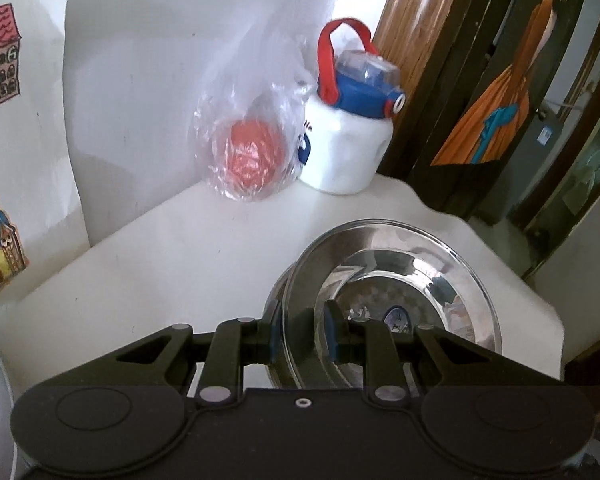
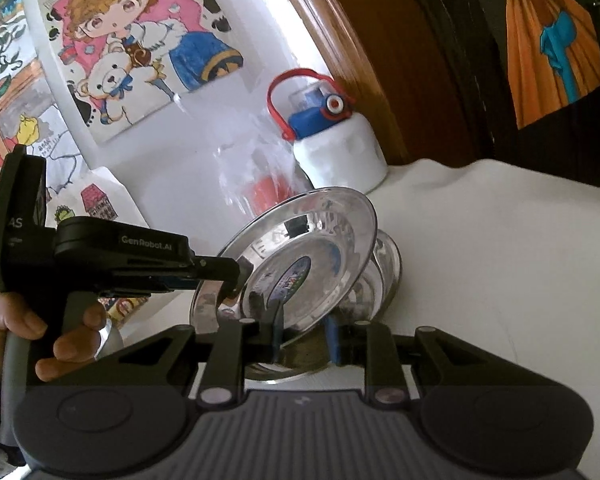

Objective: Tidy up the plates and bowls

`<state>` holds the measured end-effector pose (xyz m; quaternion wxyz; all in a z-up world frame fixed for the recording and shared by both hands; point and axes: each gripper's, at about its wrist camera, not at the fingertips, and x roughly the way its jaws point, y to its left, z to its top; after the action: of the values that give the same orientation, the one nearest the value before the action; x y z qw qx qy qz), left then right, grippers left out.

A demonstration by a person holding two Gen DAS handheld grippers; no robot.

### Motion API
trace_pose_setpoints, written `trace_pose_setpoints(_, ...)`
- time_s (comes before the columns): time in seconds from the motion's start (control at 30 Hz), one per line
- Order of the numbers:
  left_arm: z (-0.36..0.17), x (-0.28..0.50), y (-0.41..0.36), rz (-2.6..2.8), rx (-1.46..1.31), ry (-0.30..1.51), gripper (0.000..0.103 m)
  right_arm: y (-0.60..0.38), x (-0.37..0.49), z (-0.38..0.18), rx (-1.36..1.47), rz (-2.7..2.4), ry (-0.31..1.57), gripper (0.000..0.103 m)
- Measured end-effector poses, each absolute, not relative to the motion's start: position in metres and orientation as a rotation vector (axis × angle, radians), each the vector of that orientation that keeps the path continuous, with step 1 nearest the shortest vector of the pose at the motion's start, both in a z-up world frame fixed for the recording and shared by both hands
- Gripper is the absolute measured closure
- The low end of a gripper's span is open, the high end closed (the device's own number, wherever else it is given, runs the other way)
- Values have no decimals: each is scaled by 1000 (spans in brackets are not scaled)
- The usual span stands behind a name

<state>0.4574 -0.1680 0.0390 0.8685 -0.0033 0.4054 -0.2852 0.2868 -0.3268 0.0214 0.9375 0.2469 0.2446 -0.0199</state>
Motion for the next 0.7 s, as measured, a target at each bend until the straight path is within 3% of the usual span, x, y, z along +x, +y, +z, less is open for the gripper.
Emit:
trace_pose_setpoints(0.4, 31, 458, -172, -585, 39, 848, 79, -322, 293, 22, 454, -43, 546, 73)
trace_pose_setpoints(0.7, 32, 453, -175, -570, 77, 837, 79, -316, 298, 29, 401, -37, 588, 63)
